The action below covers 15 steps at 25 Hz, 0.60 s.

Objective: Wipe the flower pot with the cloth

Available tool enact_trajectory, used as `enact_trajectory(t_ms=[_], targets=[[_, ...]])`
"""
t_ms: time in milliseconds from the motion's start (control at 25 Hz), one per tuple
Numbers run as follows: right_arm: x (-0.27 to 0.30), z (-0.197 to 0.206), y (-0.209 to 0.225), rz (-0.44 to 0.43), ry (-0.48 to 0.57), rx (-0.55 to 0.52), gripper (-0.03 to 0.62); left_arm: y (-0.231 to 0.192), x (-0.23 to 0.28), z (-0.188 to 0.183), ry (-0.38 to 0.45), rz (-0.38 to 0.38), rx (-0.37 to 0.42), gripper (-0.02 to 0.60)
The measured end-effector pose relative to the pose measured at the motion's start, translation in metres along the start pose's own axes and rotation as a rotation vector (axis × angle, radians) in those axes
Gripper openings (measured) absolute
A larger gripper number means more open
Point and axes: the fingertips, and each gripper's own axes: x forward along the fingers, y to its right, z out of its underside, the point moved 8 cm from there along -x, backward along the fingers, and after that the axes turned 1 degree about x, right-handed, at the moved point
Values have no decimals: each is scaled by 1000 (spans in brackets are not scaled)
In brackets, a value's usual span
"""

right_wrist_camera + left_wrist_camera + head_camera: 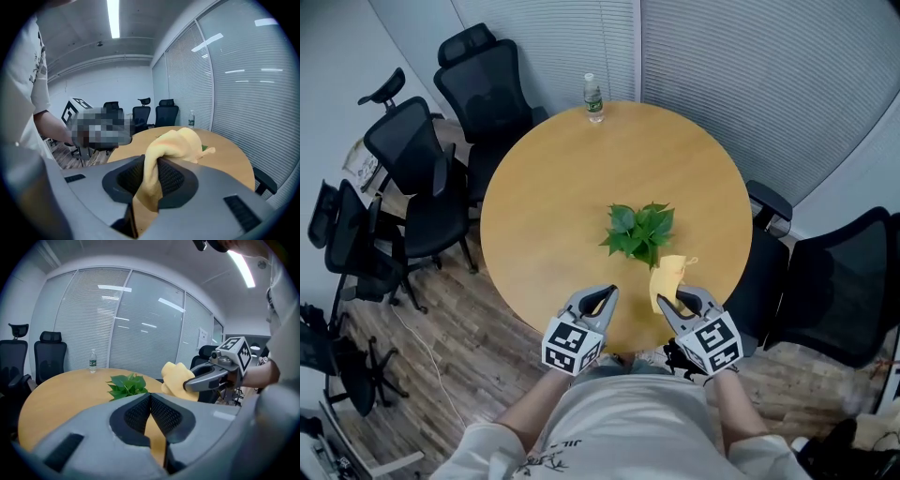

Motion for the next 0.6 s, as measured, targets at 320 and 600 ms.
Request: enact_trajectory(t_ms=[320,600], targets=[[-8,-13,-20,-10,53,46,71,9,-25,0,30,1,-38,11],[-13,-16,-28,-2,77,68,71,-2,-32,-6,26,-4,-1,11]])
